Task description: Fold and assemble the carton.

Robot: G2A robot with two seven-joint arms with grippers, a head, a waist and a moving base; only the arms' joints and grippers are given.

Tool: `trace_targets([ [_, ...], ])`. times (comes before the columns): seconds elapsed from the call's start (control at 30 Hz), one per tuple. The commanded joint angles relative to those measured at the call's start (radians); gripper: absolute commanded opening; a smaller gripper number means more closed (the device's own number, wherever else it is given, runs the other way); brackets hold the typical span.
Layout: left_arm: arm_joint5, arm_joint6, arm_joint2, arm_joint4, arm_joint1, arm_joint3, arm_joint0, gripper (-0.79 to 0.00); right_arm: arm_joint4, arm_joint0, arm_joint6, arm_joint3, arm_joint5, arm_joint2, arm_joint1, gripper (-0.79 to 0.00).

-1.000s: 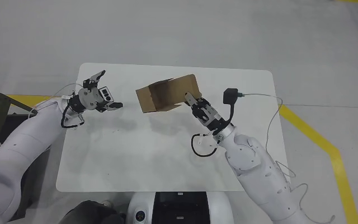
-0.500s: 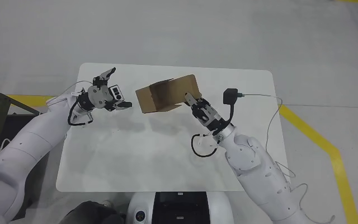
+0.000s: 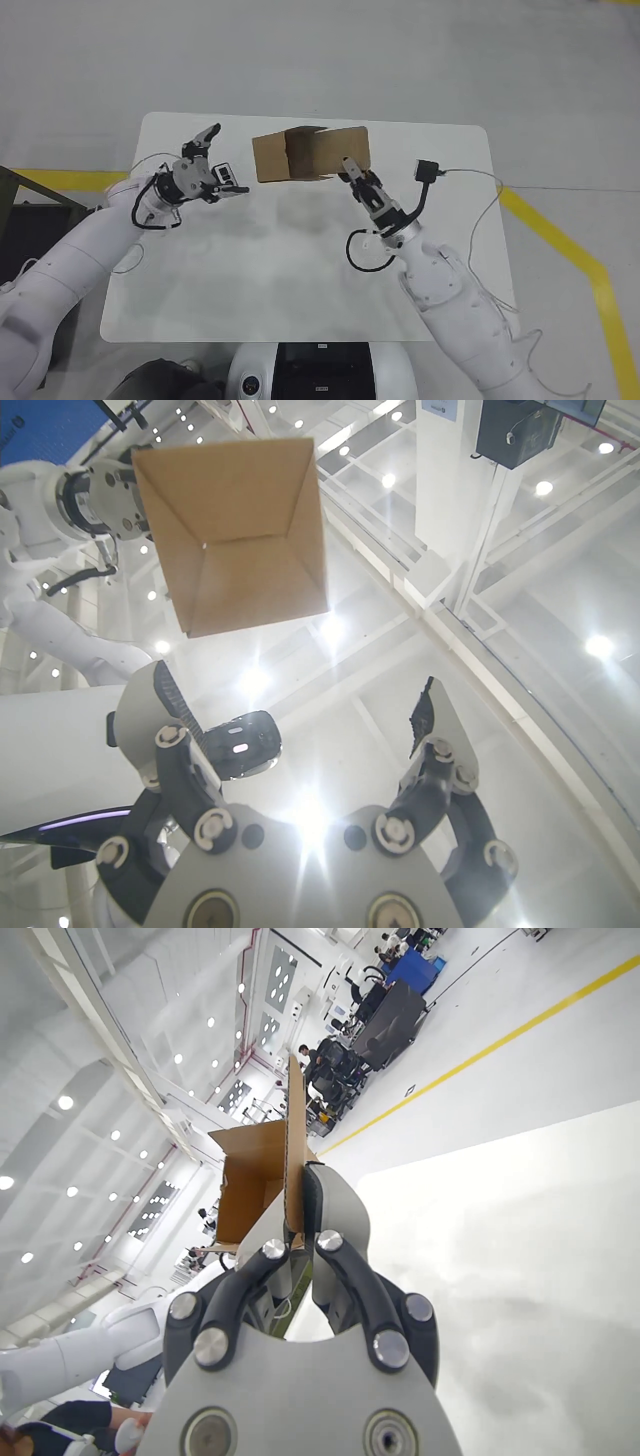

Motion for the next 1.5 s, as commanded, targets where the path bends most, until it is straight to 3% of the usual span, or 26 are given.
trace_targets([
  [0.0,0.017,0.017,0.0,-0.02,0.0,-0.019,0.0,0.0,0.039,-0.004,-0.006,0.011,-0.011,0.004,-0.003,-0.785],
  [0.37,0.067,0.067,-0.014,-0.187,0.015,-0.176,-0.007,0.0,0.212,-0.017,0.061,0.06,-0.052,0.017,-0.012,-0.785],
  [0.53,0.145,0.144,-0.017,-0.257,0.019,-0.212,-0.007,0.0,0.252,-0.028,0.082,0.061,-0.048,0.034,-0.013,-0.785],
  [0.9,0.302,0.301,-0.077,-0.276,0.016,-0.156,-0.003,0.0,0.314,-0.08,0.116,0.023,-0.093,0.088,-0.009,-0.785],
  [1.1,0.292,0.291,-0.107,-0.229,0.004,-0.119,0.01,0.0,0.314,-0.094,0.121,0.002,-0.102,0.102,-0.01,-0.785],
  [1.33,0.452,0.452,-0.163,-0.306,0.001,-0.087,0.003,0.0,0.283,-0.103,0.114,-0.017,-0.1,0.115,-0.011,-0.785],
  [1.4,0.446,0.446,-0.196,-0.253,0.004,-0.087,0.003,0.0,0.276,-0.105,0.109,-0.021,-0.104,0.116,-0.012,-0.785],
  [1.47,0.381,0.381,-0.227,-0.131,0.008,-0.073,0.006,0.0,0.273,-0.107,0.107,-0.023,-0.107,0.116,-0.013,-0.785],
])
